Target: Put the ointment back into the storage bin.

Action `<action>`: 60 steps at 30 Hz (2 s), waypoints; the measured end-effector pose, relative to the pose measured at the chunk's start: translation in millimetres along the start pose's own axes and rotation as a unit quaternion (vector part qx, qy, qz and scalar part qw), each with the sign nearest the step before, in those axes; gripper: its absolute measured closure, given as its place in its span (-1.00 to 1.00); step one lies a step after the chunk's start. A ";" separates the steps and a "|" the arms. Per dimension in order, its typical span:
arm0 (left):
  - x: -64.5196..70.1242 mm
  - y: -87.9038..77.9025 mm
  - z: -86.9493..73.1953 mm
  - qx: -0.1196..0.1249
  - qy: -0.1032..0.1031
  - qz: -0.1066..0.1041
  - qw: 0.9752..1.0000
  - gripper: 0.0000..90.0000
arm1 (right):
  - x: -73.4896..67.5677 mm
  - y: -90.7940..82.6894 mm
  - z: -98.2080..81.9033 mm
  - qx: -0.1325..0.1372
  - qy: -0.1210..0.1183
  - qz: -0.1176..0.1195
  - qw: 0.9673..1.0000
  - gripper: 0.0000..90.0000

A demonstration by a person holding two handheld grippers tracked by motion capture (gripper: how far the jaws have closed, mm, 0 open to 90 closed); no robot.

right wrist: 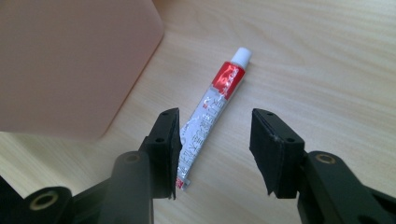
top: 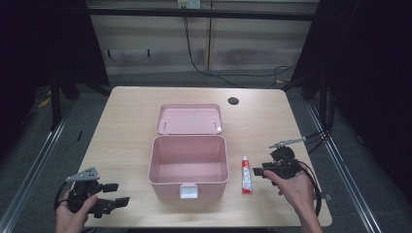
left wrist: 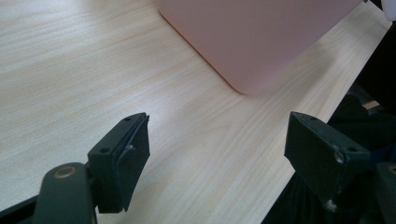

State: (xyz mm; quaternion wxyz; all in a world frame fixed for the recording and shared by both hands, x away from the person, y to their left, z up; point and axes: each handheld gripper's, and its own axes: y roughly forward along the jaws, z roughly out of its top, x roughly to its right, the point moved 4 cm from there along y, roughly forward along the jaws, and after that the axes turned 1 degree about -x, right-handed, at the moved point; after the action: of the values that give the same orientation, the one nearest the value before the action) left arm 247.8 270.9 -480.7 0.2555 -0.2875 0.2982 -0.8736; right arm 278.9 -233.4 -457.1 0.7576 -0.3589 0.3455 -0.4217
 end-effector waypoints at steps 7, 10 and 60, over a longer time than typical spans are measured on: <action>1.0 0.6 0.8 0.000 0.003 -0.001 1.000 -0.51 | -6.0 4.7 10.7 -0.057 0.023 -0.006 0.998 0.22; 1.1 0.8 0.9 -0.001 0.002 0.000 1.000 -0.51 | -7.6 9.5 13.7 -0.091 0.015 -0.009 0.996 0.24; 1.4 0.4 0.0 0.001 -0.002 -0.017 1.000 -0.51 | -14.7 79.4 27.0 -0.240 0.006 -0.071 0.968 0.54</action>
State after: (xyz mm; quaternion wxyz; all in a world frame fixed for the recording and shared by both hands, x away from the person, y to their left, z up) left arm 246.9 269.7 -480.4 0.2410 -0.2940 0.2917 -0.8777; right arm 326.3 -182.8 -506.6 0.6148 -0.5514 0.4150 -0.3817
